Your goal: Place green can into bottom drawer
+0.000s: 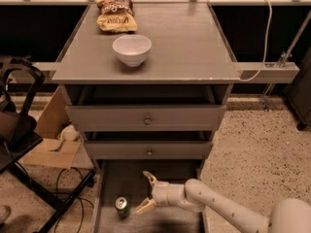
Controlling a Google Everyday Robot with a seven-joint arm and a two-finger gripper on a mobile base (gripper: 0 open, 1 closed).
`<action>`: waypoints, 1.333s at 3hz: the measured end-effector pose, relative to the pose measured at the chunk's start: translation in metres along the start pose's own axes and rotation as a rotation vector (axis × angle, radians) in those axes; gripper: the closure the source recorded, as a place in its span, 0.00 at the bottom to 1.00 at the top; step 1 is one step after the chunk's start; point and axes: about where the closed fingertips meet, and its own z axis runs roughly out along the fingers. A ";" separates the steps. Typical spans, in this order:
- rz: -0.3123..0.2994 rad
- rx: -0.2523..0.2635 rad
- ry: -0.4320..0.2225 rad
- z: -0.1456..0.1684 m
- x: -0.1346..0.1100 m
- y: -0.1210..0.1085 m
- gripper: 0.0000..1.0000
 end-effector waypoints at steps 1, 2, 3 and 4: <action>0.038 0.119 0.130 -0.042 -0.065 -0.011 0.00; 0.069 0.107 0.222 -0.038 -0.109 0.018 0.00; 0.037 0.063 0.267 -0.046 -0.125 0.046 0.00; 0.032 0.063 0.266 -0.046 -0.125 0.046 0.00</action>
Offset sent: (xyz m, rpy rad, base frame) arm -0.0935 0.0086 0.2954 -0.4984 -0.0851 0.1139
